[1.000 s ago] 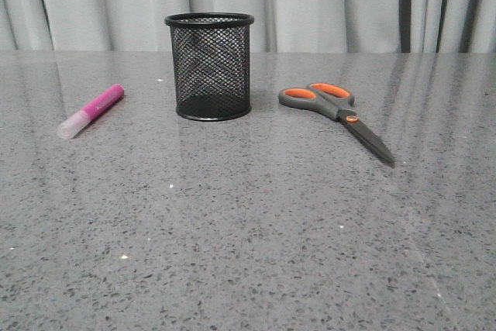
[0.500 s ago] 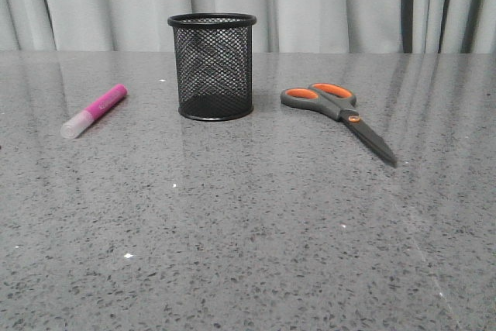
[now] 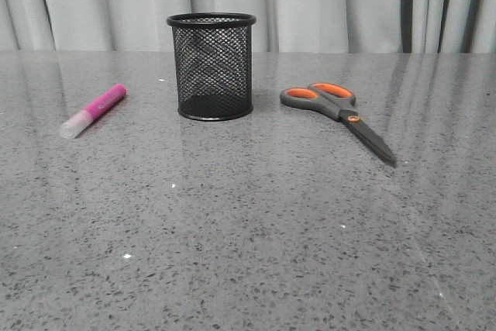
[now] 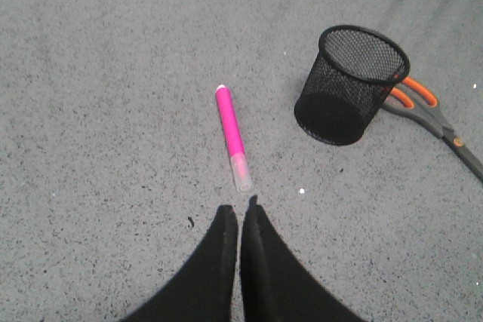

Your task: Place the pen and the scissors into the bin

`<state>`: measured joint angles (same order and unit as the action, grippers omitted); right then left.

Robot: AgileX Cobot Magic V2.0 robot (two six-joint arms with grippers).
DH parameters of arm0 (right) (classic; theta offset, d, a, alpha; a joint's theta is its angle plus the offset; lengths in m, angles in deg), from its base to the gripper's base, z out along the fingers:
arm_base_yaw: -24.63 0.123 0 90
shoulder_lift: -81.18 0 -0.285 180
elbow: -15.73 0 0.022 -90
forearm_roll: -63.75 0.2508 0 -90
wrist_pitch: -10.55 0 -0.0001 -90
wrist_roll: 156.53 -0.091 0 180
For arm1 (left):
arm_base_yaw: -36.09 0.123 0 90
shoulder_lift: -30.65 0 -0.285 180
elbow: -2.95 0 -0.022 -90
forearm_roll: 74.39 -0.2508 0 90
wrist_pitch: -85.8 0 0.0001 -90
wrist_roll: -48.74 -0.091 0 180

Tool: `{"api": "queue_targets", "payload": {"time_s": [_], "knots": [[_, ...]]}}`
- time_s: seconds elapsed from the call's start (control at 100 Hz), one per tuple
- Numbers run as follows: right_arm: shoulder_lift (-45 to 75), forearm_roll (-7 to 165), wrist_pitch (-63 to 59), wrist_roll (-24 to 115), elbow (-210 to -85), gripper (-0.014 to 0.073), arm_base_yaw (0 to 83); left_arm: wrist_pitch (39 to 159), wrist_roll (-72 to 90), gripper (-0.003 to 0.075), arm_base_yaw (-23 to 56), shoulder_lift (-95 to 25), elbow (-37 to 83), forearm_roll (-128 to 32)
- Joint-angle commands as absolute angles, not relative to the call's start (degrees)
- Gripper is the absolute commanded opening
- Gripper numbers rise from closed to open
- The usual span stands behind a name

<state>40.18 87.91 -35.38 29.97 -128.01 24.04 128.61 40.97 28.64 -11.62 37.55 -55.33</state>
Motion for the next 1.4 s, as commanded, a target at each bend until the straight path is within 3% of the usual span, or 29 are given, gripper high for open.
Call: {"api": "queue_targets", "payload": {"time_s": [0.0,0.16,0.23,0.35,0.42,0.62,0.8,1.39], "knots": [[38.3,88.9,-33.4,30.8,-131.2,-0.0034,23.8,126.4,41.0,-0.0020,28.7,-12.8,35.3,-54.5],[35.0,89.7,-35.7,30.8,-134.4,0.0049,23.8,126.5,40.8,0.0023,28.7,-14.4,35.2,-54.5],[33.6,90.2,-36.5,30.8,-135.8,0.0120,23.8,126.5,39.7,0.0115,28.7,-15.1,35.2,-54.2],[31.1,90.6,-37.3,30.8,-137.6,0.0235,23.8,126.1,38.2,0.0356,28.7,-16.8,35.2,-53.8],[30.3,90.8,-37.3,31.0,-138.4,0.0277,23.8,125.9,38.2,0.0435,28.7,-18.0,35.2,-53.0],[27.1,95.7,-37.4,34.4,-140.2,0.0302,23.8,126.7,32.0,0.0439,28.7,-22.3,33.8,-47.3],[23.8,97.8,-39.2,36.3,-142.2,0.0387,23.8,127.7,30.4,0.0439,28.7,-27.8,29.6,-47.2],[23.2,98.0,-37.8,38.4,-142.3,0.0383,23.8,129.0,27.3,0.0439,22.8,-47.6,19.2,-50.6]]}}
